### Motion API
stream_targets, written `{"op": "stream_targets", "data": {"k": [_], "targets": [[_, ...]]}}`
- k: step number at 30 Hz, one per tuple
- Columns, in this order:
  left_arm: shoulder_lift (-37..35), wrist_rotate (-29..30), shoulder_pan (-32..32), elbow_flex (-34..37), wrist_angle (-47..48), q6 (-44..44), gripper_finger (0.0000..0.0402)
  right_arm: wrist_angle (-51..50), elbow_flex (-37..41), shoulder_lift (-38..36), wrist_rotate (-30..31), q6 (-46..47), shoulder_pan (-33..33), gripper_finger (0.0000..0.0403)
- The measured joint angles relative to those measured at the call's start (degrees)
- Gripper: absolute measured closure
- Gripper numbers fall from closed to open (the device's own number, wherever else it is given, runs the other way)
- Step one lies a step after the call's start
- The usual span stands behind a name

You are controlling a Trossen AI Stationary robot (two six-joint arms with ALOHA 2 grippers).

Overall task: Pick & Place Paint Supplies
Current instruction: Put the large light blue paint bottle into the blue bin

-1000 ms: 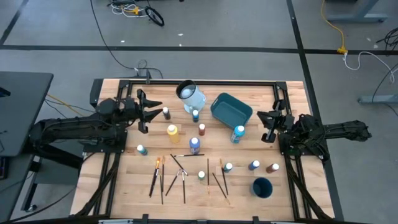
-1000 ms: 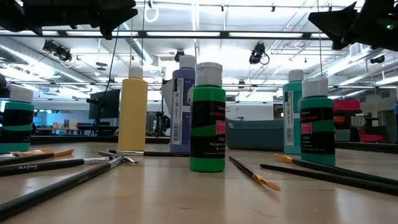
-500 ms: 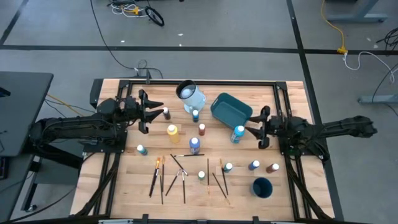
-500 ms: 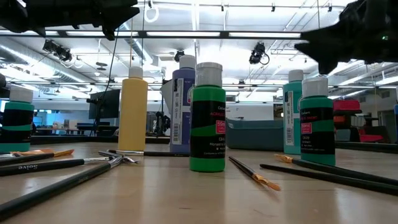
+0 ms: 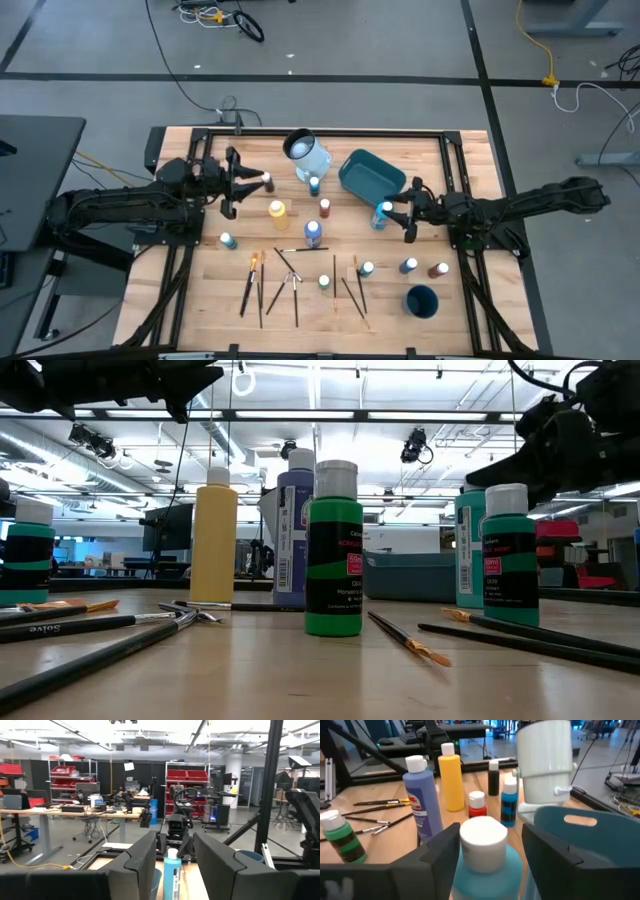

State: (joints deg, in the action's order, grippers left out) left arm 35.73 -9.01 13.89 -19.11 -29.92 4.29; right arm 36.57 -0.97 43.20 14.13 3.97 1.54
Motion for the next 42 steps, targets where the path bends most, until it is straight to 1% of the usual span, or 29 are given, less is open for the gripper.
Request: {"op": "stream_targets", "data": {"k": [2, 5, 11, 15, 19, 23, 26, 29, 32, 34, 38, 40, 42], "targets": [[0.0, -0.06, 0.0, 0.0, 0.46, 0.0, 0.026, 0.69, 0.0, 0.36, 0.0, -0.48, 0.0, 0.0198], [0.0, 0.4, 0.0, 0.0, 0.45, 0.02, 0.026, 0.24, 0.0, 0.73, -0.21, -0.55, 0.0, 0.022], [0.0, 0.47, 0.0, 0.0, 0.49, 0.02, 0.026, 0.04, 0.0, 0.78, -0.2, -1.88, 0.0, 0.0289], [0.0, 0.56, 0.0, 0.0, 0.5, 0.02, 0.026, 2.68, 0.13, 0.83, -0.09, -4.39, 0.0, 0.029], [0.0, 0.56, 0.0, 0.0, 0.51, 0.02, 0.026, 11.53, 0.13, 0.8, 0.48, -6.52, 0.0, 0.029], [0.0, 0.56, 0.0, 0.0, 0.53, 0.02, 0.026, 20.25, 0.11, 0.76, 3.24, -7.95, -0.02, 0.0285], [-0.02, 0.56, 0.0, 0.0, 1.03, 0.02, 0.026, 23.71, 0.11, 0.76, 5.89, -7.98, 0.0, 0.0284], [-0.02, 0.56, 0.0, 0.0, 1.17, 0.02, 0.026, 24.23, 0.04, 0.74, 12.2, -8.62, 0.0, 0.0285], [-0.02, 0.56, 0.0, 0.0, 1.16, 0.02, 0.026, 21.25, 0.04, 0.8, 19.57, -9.36, -0.04, 0.0285], [-0.02, 0.58, 0.0, 0.0, 1.09, 0.02, 0.026, 21.35, 0.04, 0.78, 22.75, -9.36, -0.04, 0.0285], [-0.02, 1.94, 0.02, 0.0, -0.35, 0.0, 0.026, 21.82, -0.5, 0.78, 26.34, -9.61, -0.25, 0.0285], [-0.02, 3.78, 0.02, 0.0, -1.63, -0.5, 0.026, 21.65, -1.44, 0.79, 26.31, -10.76, -0.91, 0.0285], [-0.03, 5.62, 0.03, 0.0, -2.63, -1.81, 0.026, 21.41, -2.77, 1.32, 24.82, -11.06, -1.73, 0.0285]]}}
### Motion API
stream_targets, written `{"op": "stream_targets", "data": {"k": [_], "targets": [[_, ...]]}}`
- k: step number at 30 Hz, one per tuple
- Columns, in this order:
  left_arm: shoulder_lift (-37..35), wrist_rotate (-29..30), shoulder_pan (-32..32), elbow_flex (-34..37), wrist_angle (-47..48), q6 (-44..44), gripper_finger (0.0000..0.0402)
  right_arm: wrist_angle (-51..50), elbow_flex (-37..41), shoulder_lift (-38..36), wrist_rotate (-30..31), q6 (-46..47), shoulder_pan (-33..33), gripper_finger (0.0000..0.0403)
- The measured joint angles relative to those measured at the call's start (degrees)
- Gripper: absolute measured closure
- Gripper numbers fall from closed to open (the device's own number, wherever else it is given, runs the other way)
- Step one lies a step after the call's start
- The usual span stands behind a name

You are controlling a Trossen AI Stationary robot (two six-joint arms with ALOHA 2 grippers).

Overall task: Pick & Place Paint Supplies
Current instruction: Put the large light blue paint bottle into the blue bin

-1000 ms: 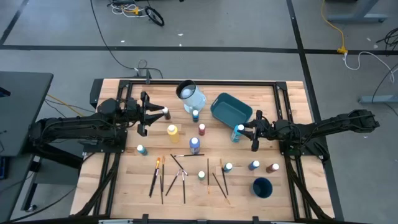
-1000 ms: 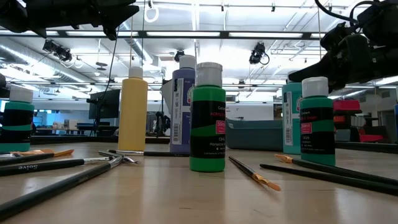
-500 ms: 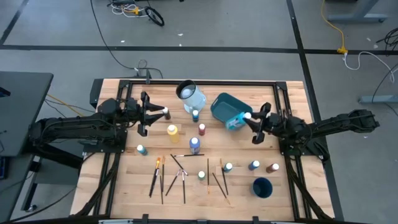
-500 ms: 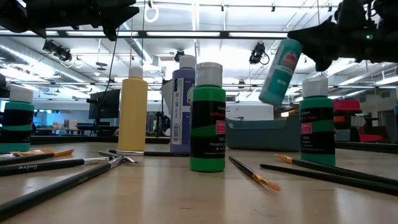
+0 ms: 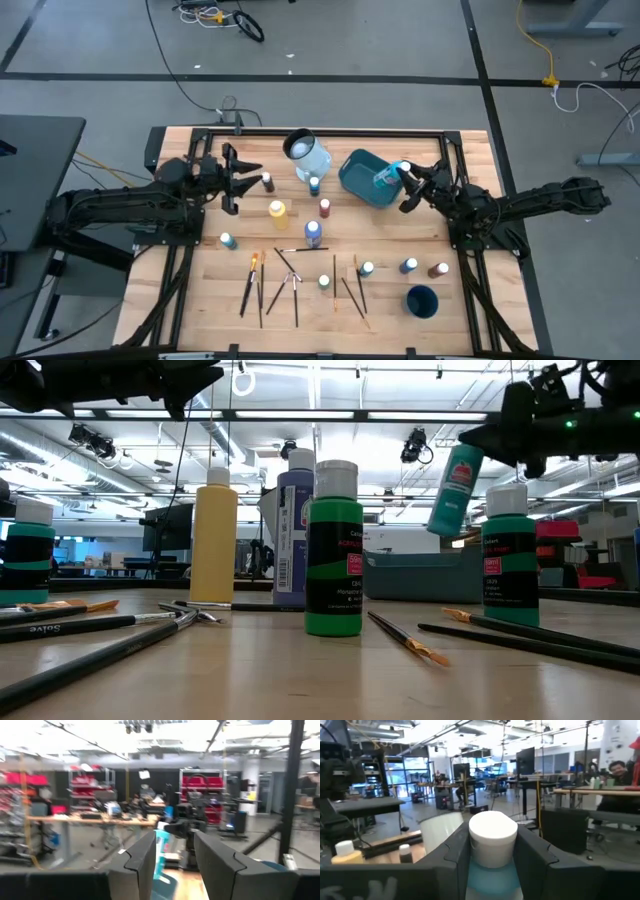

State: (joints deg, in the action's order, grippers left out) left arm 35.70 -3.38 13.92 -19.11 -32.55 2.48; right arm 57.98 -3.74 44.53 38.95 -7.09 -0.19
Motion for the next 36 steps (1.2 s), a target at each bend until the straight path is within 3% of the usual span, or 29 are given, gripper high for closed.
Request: {"op": "stream_targets", "data": {"k": [7, 18, 24, 30, 36], "targets": [[0.03, 4.63, 0.01, -0.04, -1.67, -1.94, 0.026, -7.08, -6.74, 6.51, -2.37, 0.58, -2.71, 0.0285], [0.03, 5.32, -0.01, -0.04, -1.63, -3.87, 0.026, -7.13, -14.67, 23.33, -2.82, 5.82, -10.62, 0.0284], [0.03, 5.32, -0.01, -0.04, -1.58, -3.85, 0.026, -7.05, -20.39, 33.24, -7.14, 6.68, -14.43, 0.0284], [0.03, 5.3, -0.01, -0.04, -1.06, -3.83, 0.026, -7.0, -25.08, 41.55, -6.29, 10.52, -16.49, 0.0284], [0.03, 5.28, -0.01, -0.04, -0.01, -3.83, 0.026, -7.16, -25.58, 45.66, -1.1, 12.35, -16.59, 0.0284]]}}
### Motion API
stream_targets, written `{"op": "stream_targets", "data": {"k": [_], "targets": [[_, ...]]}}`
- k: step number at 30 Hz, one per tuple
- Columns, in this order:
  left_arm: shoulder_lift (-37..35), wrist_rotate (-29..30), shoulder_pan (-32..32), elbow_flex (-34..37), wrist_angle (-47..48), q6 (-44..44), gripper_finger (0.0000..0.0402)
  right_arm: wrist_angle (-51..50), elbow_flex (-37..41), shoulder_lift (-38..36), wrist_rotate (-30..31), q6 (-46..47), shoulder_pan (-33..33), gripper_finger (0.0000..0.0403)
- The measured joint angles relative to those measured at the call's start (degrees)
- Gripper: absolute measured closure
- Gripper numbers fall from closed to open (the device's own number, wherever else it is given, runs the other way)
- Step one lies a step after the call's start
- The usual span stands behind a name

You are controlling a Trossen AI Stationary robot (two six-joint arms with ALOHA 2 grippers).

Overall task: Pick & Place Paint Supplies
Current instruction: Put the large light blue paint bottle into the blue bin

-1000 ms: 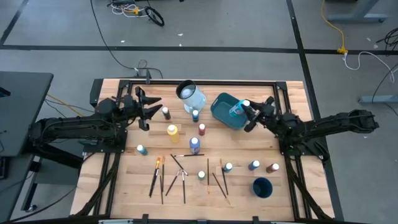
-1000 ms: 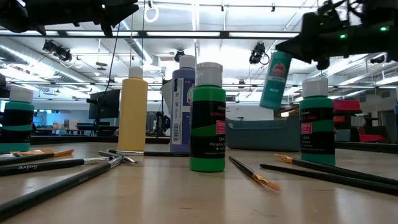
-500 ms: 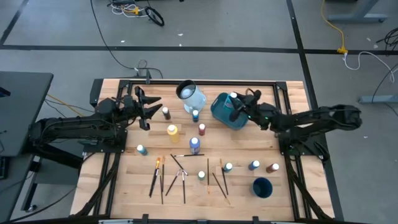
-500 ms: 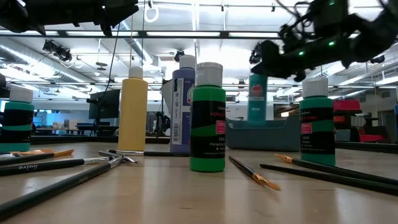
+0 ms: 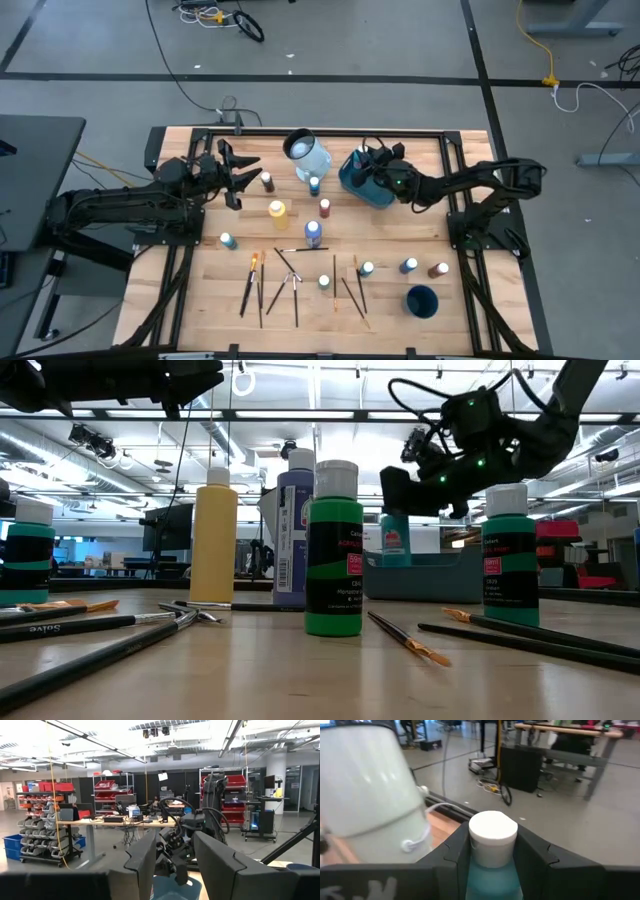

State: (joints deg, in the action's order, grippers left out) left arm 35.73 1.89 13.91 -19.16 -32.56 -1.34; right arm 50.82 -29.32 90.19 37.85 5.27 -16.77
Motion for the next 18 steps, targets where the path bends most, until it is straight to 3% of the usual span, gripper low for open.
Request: {"op": "stream_targets", "data": {"k": [9, 18], "targets": [[0.0, 0.02, 0.0, 0.0, -0.25, -1.22, 0.026, 1.25, -0.11, 1.88, 1.0, 1.8, -0.11, 0.0277], [0.0, 0.02, 0.0, 0.02, 0.07, -2.05, 0.026, 3.95, 0.02, 1.66, -0.81, -0.55, -0.07, 0.0222]]}}
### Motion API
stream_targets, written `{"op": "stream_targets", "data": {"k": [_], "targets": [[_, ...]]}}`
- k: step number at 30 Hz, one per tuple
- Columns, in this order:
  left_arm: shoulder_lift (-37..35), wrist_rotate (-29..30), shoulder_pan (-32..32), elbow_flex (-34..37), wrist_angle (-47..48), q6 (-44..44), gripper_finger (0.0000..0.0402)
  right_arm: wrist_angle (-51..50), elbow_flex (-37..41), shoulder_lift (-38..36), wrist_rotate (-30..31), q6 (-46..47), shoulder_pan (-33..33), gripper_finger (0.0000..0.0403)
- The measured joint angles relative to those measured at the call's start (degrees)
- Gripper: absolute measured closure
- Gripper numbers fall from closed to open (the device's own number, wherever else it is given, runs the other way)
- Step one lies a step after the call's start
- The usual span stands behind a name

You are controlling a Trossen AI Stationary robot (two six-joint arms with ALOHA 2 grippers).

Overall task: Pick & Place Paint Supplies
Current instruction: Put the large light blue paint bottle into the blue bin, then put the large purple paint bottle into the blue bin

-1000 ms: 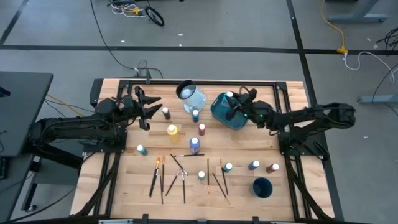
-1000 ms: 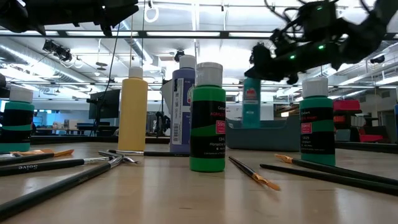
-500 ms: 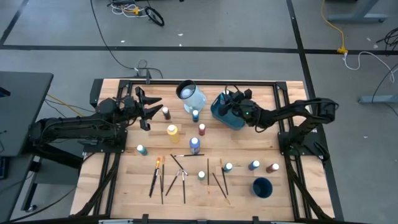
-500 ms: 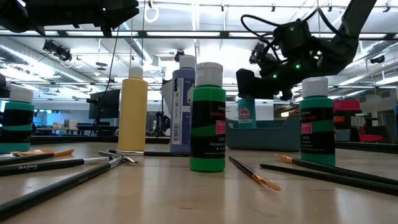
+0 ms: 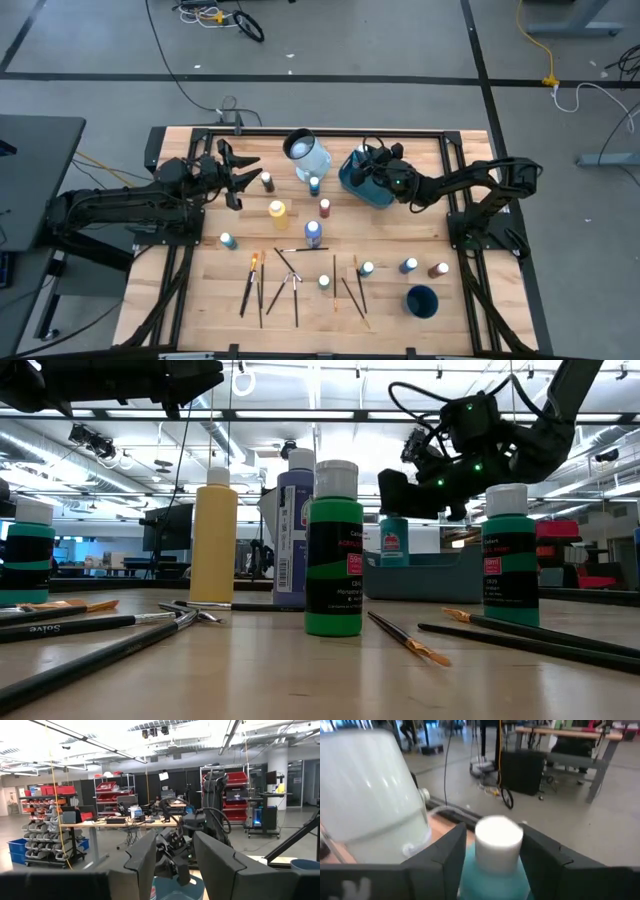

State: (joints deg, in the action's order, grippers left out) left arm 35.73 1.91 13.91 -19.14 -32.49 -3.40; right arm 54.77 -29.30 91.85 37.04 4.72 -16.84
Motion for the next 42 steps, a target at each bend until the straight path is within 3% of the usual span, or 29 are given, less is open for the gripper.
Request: {"op": "stream_targets", "data": {"k": [7, 9, 16, 20, 29, 38, 42], "targets": [[0.0, 0.0, 0.0, 0.0, -0.02, -0.46, 0.026, 9.19, 0.0, -3.15, -0.26, -6.75, 2.4, 0.0203], [0.0, 0.0, 0.0, 0.0, 0.0, -0.31, 0.026, 11.25, 0.0, -4.11, -3.03, -8.12, 3.6, 0.0203], [0.0, 0.0, 0.0, 0.0, 0.03, 1.01, 0.026, 14.1, -2.36, -4.61, -31.86, -4.75, 8.06, 0.021], [0.0, -0.16, 0.0, 0.02, -0.2, 2.12, 0.026, 5.03, -7.34, -4.35, -39.9, -4.43, 11.36, 0.0203], [-0.04, -0.17, 0.0, 0.02, -0.72, 1.18, 0.026, -23.69, -17.79, -3.52, -40.5, -5.17, 16.93, 0.0163], [-0.02, -0.18, -0.02, 0.02, 0.14, 3.03, 0.026, -25.22, -17.84, -2.93, -40.9, -2.52, 20.03, 0.0168], [0.02, -0.72, -0.02, 0.02, 1.16, 4.99, 0.026, -25.01, -17.82, -2.34, -37.58, -2.52, 20.37, 0.0169]]}}
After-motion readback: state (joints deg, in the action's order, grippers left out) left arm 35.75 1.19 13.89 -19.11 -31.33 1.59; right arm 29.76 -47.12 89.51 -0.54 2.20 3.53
